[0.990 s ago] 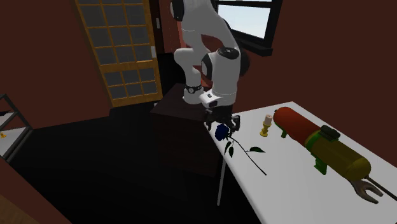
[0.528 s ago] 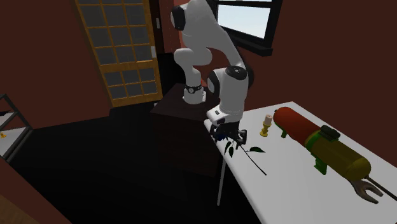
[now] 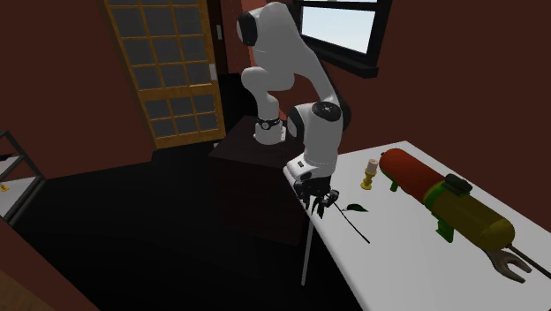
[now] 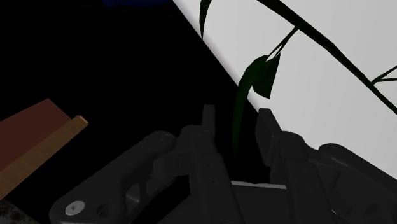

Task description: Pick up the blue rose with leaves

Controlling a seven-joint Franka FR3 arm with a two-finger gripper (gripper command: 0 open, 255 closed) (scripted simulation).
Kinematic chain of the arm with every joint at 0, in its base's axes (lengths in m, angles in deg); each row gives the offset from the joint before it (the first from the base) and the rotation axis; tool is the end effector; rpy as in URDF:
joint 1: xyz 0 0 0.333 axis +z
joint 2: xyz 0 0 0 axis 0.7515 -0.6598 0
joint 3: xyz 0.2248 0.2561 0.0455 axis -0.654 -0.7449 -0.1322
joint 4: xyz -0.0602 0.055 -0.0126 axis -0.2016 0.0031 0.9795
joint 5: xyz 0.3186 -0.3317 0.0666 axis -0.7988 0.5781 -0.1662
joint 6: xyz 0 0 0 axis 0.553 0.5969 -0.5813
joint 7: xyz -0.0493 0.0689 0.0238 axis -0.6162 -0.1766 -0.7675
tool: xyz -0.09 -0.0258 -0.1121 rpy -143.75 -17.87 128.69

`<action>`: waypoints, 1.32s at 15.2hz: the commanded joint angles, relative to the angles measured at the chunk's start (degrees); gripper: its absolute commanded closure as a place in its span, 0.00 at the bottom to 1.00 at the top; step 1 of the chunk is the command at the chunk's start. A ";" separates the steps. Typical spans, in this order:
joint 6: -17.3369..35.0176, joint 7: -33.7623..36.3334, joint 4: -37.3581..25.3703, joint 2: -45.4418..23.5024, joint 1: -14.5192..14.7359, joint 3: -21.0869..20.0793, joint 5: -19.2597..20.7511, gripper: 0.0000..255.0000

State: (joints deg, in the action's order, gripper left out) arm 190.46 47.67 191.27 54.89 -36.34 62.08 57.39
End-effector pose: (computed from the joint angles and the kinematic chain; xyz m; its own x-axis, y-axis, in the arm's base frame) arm 0.5991 0.3514 0.1978 0.9907 -0.1306 -0.0381 -0.1305 -0.9914 0.0045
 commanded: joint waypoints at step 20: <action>-7.18 -1.39 -2.00 5.46 -0.93 -1.34 -2.41 1.00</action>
State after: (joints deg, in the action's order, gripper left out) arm 184.08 46.34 189.75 60.02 -37.28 60.86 55.16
